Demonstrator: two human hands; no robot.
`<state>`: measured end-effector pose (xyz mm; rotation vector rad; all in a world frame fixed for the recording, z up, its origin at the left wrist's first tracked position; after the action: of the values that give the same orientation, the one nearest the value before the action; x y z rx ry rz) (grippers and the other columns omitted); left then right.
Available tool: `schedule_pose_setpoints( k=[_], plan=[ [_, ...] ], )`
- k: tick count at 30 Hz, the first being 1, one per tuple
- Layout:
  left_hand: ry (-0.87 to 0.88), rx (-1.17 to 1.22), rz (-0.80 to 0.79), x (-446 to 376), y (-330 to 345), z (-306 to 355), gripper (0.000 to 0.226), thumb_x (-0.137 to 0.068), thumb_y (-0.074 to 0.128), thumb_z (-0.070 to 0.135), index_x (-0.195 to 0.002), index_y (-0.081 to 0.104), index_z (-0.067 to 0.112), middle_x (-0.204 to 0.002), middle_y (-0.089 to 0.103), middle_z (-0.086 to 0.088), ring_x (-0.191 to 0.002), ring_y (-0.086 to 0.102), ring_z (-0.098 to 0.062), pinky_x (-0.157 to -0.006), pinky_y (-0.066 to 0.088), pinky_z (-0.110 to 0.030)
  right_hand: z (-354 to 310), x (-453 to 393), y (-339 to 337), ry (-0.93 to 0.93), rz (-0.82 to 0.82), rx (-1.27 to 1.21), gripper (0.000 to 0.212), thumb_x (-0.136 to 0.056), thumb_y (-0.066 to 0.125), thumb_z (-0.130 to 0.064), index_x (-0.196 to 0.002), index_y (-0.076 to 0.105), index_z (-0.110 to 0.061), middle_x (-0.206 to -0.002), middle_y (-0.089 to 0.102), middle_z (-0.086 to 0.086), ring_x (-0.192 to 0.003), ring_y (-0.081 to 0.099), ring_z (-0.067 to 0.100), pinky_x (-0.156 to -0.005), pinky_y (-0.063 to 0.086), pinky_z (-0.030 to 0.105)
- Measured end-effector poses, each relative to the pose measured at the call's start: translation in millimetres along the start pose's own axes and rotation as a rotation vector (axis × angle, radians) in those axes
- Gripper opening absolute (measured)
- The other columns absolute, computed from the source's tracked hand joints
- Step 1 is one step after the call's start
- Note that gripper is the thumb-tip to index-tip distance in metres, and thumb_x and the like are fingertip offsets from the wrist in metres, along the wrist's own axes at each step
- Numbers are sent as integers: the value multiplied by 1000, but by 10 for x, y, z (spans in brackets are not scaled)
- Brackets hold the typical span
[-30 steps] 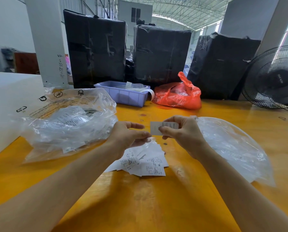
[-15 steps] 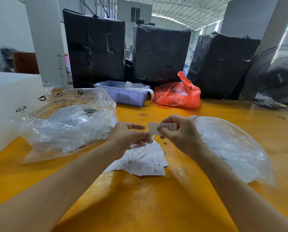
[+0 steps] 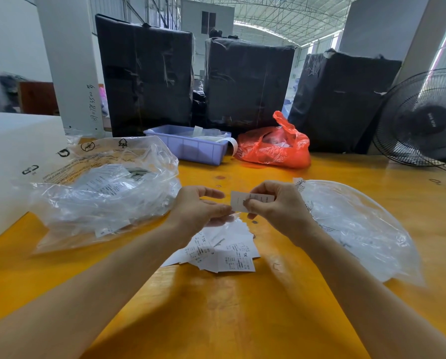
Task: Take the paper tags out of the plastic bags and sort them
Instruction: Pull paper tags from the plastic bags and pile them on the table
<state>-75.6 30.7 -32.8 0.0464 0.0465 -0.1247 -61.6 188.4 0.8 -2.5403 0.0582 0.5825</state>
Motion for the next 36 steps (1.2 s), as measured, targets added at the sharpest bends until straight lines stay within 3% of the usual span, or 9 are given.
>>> schedule_pose_setpoints(
  k=[5, 17, 19, 23, 29, 36],
  plan=[
    [0, -4, 6, 11, 2, -6, 30, -72, 75, -2, -95, 58, 5, -79, 73, -18, -70, 72, -25, -67, 60, -30, -10, 3, -15, -9, 42, 19, 15, -80, 71, -6, -75, 61, -15, -72, 66, 3, -54, 66, 8, -56, 56, 35],
    [6, 9, 5, -14, -8, -18, 23, -77, 71, -4, -94, 58, 6, -79, 73, -18, -71, 72, -26, -67, 60, -31, 21, -1, 18, 43, -3, -50, 13, -79, 72, -5, -76, 62, -13, -75, 68, 7, -56, 68, 12, -63, 57, 39],
    [16, 12, 6, -7, -3, -9, 23, -77, 71, -5, -93, 59, 6, -80, 72, -18, -68, 72, -26, -64, 60, -29, 61, -3, 40, 104, -45, -114, 13, -79, 71, -2, -76, 62, -10, -75, 68, 10, -56, 67, 13, -64, 55, 41],
    [53, -13, 18, 5, 0, 26, 22, -76, 71, -4, -92, 60, 7, -86, 70, -21, -69, 72, -25, -61, 59, -26, 130, 10, 104, 218, -154, -206, 10, -77, 71, 2, -78, 63, -4, -74, 68, 12, -54, 67, 15, -57, 54, 27],
    [117, -94, 39, 20, 14, 66, 26, -73, 75, -2, -92, 61, 9, -83, 71, -20, -74, 72, -23, -62, 59, -25, 140, 23, 115, 281, -216, -218, 15, -73, 75, 1, -84, 65, 0, -70, 68, 8, -52, 65, 12, -53, 52, 21],
    [157, -154, 68, 37, 27, 50, 32, -69, 79, 1, -96, 62, 6, -82, 71, -18, -75, 72, -24, -67, 60, -32, 101, 73, 198, 278, -329, -146, 23, -74, 75, 0, -92, 62, 2, -74, 67, 15, -53, 64, 13, -60, 50, 29]
  ],
)
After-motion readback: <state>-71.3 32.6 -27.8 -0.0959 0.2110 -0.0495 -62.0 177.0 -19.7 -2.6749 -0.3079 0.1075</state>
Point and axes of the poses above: each hand's wrist, its own x-axis away from the middle knuckle, its own y-axis out of the palm, z = x × y, the point moved 6 cm from there along -x, towards the middle knuckle
